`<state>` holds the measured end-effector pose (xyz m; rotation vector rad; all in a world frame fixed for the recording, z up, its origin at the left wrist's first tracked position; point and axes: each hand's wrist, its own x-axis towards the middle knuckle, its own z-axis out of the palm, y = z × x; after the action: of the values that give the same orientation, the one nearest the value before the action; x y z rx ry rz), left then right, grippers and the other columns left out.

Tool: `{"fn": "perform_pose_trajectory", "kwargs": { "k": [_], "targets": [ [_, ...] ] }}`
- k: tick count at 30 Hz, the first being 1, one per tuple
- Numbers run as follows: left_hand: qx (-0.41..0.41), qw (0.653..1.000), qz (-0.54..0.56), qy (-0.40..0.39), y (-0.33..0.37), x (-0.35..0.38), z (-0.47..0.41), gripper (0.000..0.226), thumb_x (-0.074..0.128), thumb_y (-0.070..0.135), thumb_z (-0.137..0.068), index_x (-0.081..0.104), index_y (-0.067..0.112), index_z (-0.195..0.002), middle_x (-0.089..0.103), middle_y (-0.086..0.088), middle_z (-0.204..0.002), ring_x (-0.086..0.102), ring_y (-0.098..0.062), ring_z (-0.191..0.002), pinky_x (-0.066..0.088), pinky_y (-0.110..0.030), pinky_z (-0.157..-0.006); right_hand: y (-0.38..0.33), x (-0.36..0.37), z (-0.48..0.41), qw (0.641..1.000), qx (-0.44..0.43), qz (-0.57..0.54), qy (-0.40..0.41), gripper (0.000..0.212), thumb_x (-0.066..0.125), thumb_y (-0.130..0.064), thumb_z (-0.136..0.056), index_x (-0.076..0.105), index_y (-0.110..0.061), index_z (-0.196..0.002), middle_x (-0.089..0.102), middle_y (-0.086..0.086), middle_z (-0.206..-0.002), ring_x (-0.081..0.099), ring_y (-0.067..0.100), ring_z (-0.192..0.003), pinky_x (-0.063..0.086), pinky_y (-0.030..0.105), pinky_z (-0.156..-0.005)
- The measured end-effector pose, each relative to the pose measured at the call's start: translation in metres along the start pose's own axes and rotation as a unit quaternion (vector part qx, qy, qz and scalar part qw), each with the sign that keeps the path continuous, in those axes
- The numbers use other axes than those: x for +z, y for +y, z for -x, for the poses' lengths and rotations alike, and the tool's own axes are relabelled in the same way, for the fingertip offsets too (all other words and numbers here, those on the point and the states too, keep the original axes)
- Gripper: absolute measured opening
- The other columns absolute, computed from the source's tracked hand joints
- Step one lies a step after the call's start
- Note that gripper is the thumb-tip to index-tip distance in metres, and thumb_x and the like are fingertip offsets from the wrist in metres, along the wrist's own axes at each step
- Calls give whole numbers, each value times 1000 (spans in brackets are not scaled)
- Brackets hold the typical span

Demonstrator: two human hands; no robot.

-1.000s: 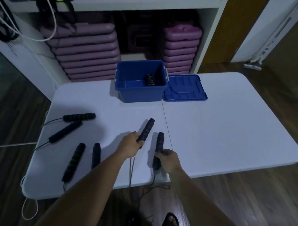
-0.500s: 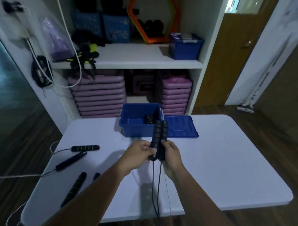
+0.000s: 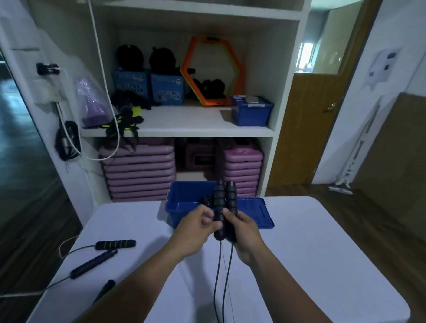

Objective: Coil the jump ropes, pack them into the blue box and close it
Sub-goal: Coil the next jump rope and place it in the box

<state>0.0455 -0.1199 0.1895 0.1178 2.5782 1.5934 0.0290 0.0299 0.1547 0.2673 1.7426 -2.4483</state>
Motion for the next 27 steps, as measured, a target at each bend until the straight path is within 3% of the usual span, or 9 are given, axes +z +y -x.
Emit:
{"fn": "perform_pose_trajectory", "kwargs": {
  "k": [3,5,7,10,13,15,18,23,27],
  "targets": [
    [91,990,-106,6,5,-17,-7,19,62,28,-96,60,30,-115,65,7,-118,62,-9,-95,52,-36,-93,-11,-9,2,999,-4,31,-13,31,71,-28,-87,68,-5,-109,74,16,-100,62,30,-89,46,43,-78],
    [217,952,-215,27,10,-34,-19,49,63,18,-93,47,32,-137,49,5,-141,52,-13,-118,45,-40,-104,-24,-13,4,997,0,65,-38,33,74,-26,-85,68,-5,-110,73,15,-100,64,28,-88,48,41,-78],
    [324,853,-407,34,24,-48,-32,76,65,18,-89,27,35,-153,27,1,-159,32,-24,-142,31,-46,-117,-39,-13,7,991,12,101,-82,34,75,-24,-85,68,-4,-111,73,15,-103,68,26,-89,53,37,-78],
    [368,686,-628,-13,52,-58,-41,90,64,27,-89,7,35,-158,-2,0,-167,-6,-31,-153,0,-48,-122,-62,-7,9,975,29,176,-134,35,76,-23,-84,67,-1,-111,74,15,-102,70,27,-91,57,36,-77],
    [403,608,-682,-49,69,-58,-42,74,61,30,-86,28,26,-152,27,-5,-162,12,-31,-151,0,-48,-124,-76,-6,10,965,42,213,-148,40,77,-24,-83,66,0,-114,72,18,-105,69,29,-92,56,38,-78],
    [426,603,-672,-58,74,-57,-40,61,60,33,-80,43,22,-138,51,-5,-140,40,-29,-132,18,-45,-121,-81,-8,12,960,49,227,-157,43,78,-25,-82,66,1,-114,71,21,-109,67,31,-95,55,42,-85],
    [432,614,-657,-69,72,-55,-36,56,59,39,-75,45,21,-126,55,-5,-127,48,-26,-114,35,-40,-107,-83,-10,18,952,51,240,-184,31,77,-24,-83,69,-1,-103,70,18,-99,65,28,-90,51,39,-83],
    [430,630,-646,-37,60,-58,-31,49,59,48,-81,46,22,-121,56,-4,-119,51,-24,-104,39,-37,-91,-91,-1,29,941,57,248,-223,30,72,-19,-87,66,-1,-111,71,11,-96,69,18,-83,55,29,-74],
    [371,693,-618,13,63,-73,-26,46,58,47,-80,46,25,-118,56,0,-116,52,-23,-104,36,-35,-85,-94,6,28,966,49,155,-200,42,64,-38,-92,65,-3,-116,70,18,-105,67,26,-91,54,38,-81]
  ]
}}
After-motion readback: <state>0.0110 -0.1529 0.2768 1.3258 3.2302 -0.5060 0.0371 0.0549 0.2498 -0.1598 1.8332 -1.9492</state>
